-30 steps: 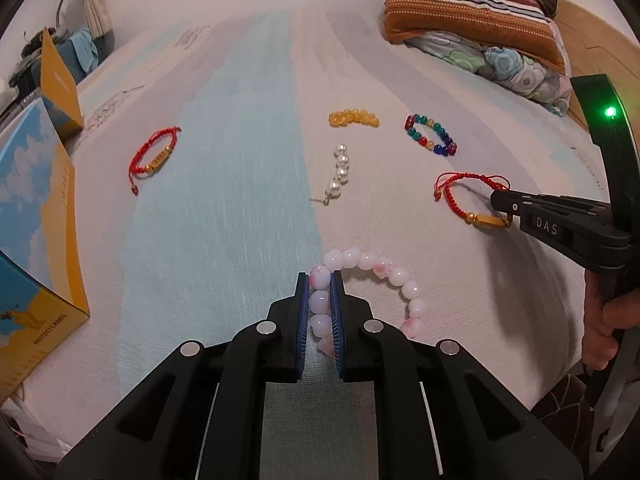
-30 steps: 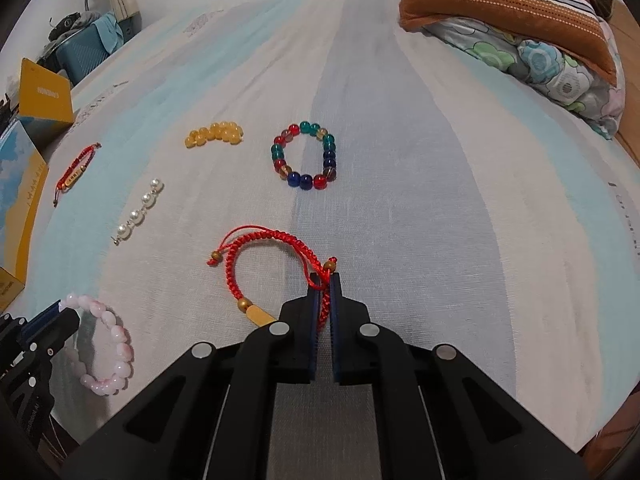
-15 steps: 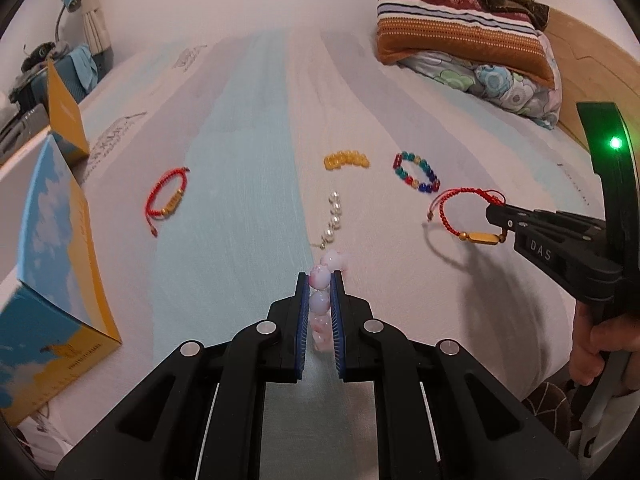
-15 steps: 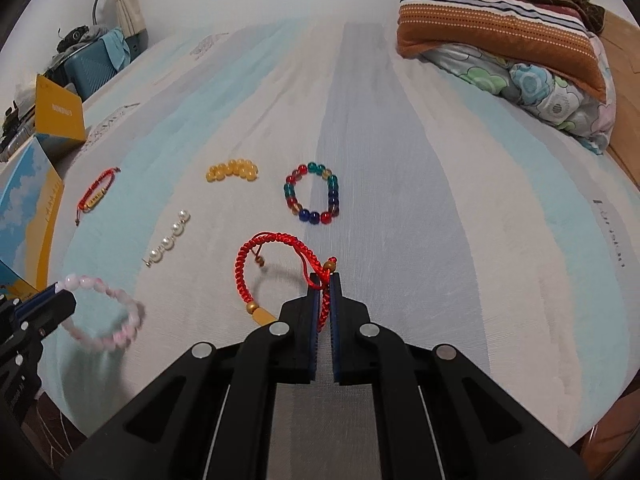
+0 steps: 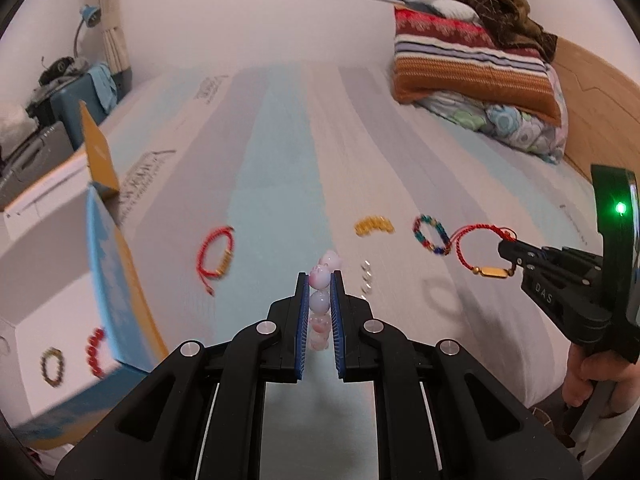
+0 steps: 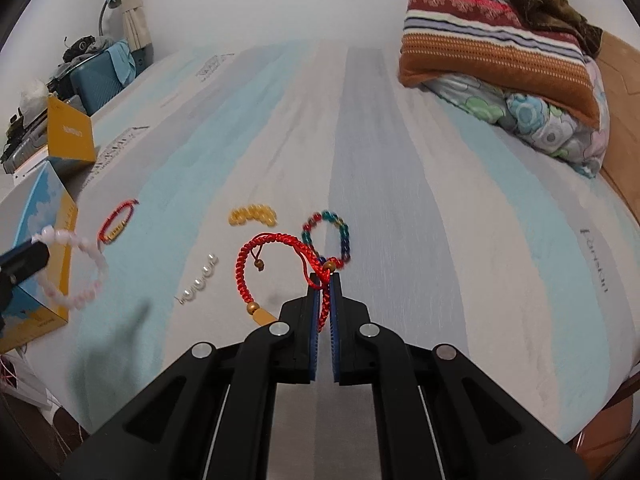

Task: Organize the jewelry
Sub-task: 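Carry both bracelets into the white box and open both tools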

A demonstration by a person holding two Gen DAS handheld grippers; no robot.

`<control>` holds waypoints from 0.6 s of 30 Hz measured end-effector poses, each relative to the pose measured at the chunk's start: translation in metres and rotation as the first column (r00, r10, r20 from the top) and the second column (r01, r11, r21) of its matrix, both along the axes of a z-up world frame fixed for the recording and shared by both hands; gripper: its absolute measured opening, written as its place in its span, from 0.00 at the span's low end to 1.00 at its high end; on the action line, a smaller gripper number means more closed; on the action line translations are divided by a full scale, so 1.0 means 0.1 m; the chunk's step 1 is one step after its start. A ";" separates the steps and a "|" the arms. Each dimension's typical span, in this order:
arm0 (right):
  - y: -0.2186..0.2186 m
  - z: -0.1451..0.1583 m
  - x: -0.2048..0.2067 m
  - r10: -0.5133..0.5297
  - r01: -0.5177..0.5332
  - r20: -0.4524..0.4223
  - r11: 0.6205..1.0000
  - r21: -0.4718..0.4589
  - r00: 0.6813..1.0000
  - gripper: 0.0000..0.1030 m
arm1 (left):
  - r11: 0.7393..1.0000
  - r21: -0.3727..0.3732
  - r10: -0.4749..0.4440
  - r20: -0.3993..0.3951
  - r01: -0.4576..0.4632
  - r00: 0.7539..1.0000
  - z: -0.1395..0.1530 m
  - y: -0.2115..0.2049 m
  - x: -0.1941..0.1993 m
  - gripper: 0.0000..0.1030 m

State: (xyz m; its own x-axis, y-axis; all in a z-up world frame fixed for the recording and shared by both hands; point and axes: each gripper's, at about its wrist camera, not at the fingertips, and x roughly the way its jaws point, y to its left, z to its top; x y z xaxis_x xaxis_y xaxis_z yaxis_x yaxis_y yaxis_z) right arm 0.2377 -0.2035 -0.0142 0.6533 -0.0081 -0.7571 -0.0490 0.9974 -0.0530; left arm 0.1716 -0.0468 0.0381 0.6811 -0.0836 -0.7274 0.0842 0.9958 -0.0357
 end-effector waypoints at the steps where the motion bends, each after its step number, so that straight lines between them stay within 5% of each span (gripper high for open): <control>1: 0.04 0.05 0.01 0.003 -0.003 0.006 1.000 -0.001 1.000 0.04 | 1.000 0.005 0.009 0.004 -0.009 1.000 0.05 0.05 0.01 0.10; 18: 1.46 0.66 0.03 0.202 -0.203 0.089 0.979 0.003 0.975 0.04 | 0.975 0.025 0.220 0.073 -0.222 0.973 0.65 1.21 -0.25 0.10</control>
